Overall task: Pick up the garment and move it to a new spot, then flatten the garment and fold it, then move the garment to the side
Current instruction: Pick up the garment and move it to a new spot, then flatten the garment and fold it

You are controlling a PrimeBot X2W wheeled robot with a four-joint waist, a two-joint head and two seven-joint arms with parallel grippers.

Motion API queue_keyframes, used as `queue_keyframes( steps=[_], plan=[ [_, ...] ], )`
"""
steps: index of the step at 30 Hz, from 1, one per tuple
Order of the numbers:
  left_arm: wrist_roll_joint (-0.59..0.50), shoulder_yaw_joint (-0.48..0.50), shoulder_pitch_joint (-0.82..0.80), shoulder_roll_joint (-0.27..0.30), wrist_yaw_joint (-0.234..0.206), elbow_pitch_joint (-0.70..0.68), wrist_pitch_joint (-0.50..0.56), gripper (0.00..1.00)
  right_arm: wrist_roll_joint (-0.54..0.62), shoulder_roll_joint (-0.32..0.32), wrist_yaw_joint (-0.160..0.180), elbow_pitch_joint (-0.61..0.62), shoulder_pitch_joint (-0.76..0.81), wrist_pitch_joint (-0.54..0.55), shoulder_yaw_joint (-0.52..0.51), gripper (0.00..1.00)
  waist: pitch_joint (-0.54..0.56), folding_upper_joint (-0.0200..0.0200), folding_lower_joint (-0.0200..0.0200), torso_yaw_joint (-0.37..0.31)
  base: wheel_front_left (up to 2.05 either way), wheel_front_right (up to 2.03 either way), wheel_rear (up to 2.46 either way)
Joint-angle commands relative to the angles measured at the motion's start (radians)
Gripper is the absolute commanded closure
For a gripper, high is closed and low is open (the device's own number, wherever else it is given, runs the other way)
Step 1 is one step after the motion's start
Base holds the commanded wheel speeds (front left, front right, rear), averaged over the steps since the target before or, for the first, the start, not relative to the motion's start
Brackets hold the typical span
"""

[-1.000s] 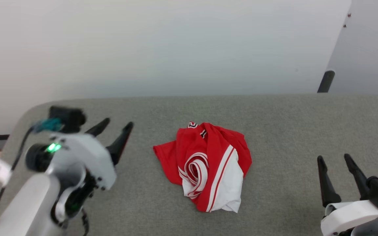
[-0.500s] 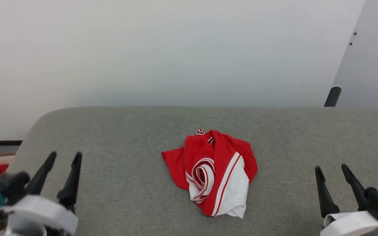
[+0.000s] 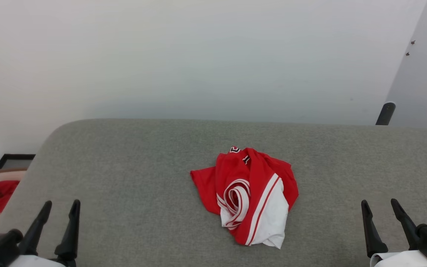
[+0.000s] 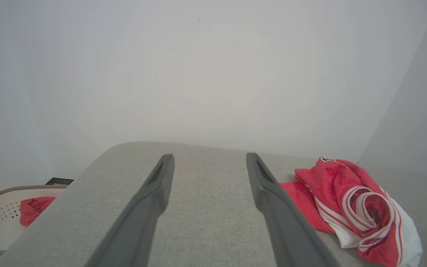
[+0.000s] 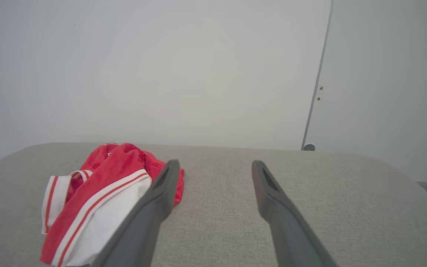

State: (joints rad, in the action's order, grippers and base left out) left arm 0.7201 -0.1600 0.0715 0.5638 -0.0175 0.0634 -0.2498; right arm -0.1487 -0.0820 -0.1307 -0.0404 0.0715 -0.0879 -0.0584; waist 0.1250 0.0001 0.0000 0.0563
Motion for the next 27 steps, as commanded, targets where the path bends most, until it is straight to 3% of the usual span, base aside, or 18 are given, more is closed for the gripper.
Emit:
queue_keyframes(
  steps=[1, 10, 16, 21, 27],
  plan=[
    [-0.008, 0.007, -0.003, -0.002, -0.002, -0.003, -0.005, 0.00, -0.002, 0.003, 0.000, 0.004, 0.000, 0.000, 0.003, 0.00, -0.004, -0.0001, 0.0000, 0.008, 0.00, 0.00, 0.00],
    [-0.023, 0.003, -0.063, -0.008, -0.036, -0.008, 0.015, 0.00, -0.049, -0.003, 0.000, 0.013, -0.024, 0.091, 0.038, 0.00, -0.033, -0.0001, 0.0000, 0.096, 0.00, 0.00, 0.00],
    [-0.036, -0.031, -0.110, -0.033, -0.045, -0.006, 0.028, 0.00, -0.100, -0.006, 0.000, -0.007, -0.040, 0.253, 0.061, 0.00, -0.074, -0.0001, 0.0000, 0.188, 0.00, 0.00, 0.00],
    [-0.045, -0.058, -0.151, -0.058, -0.038, 0.003, 0.026, 0.00, -0.124, -0.004, 0.000, -0.037, -0.051, 0.430, 0.062, 0.00, -0.128, -0.0001, 0.0000, 0.249, 0.00, 0.00, 0.00],
    [-0.051, -0.083, -0.209, -0.096, -0.017, 0.026, 0.013, 0.00, -0.123, 0.000, 0.000, -0.045, -0.068, 0.567, 0.043, 0.00, -0.196, -0.0001, 0.0000, 0.305, 0.00, 0.00, 0.00]
  ],
)
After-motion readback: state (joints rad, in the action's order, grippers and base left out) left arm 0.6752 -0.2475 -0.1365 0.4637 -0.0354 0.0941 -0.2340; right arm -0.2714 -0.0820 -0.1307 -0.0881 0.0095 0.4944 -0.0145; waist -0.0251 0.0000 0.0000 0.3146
